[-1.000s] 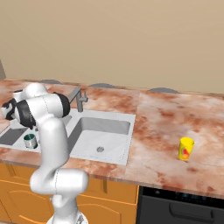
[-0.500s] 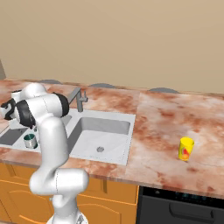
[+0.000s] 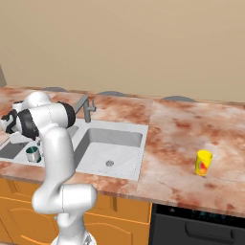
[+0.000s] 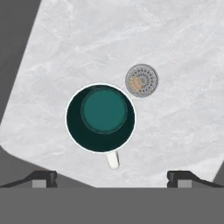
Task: Move any existing items from the left basin to the right basin for drying. Then move the cup from the counter to the left basin of the sink for washing.
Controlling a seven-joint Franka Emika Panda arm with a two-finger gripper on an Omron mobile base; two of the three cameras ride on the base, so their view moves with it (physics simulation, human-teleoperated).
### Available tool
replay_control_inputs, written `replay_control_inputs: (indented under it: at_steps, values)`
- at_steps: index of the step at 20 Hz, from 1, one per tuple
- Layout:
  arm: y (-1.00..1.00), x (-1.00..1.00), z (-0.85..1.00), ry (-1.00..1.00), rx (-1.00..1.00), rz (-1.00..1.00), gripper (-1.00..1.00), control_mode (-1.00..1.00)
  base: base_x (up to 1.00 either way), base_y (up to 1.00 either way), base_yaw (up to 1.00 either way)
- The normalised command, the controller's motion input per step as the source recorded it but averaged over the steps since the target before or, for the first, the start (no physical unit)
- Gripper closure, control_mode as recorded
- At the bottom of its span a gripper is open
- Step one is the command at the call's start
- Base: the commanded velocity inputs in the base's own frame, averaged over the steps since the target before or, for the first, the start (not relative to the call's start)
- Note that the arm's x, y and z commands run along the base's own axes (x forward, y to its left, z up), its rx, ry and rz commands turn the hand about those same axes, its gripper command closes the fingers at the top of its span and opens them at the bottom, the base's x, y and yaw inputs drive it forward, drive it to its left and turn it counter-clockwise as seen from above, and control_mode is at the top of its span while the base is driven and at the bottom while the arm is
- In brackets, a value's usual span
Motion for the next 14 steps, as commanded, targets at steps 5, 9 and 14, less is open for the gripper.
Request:
replay_control_inputs:
  at_steps: [5, 9, 14]
  values:
    - [0.0, 0.0, 0.0, 0.0, 0.0, 0.0, -1.0, -1.0, 0.0, 0.0, 0.0]
    - [0.0, 0.0, 0.0, 0.0, 0.0, 0.0, -1.0, -1.0, 0.0, 0.0, 0.0]
    - [0.0, 0.0, 0.0, 0.0, 0.0, 0.0, -1.0, -1.0, 0.0, 0.0, 0.0]
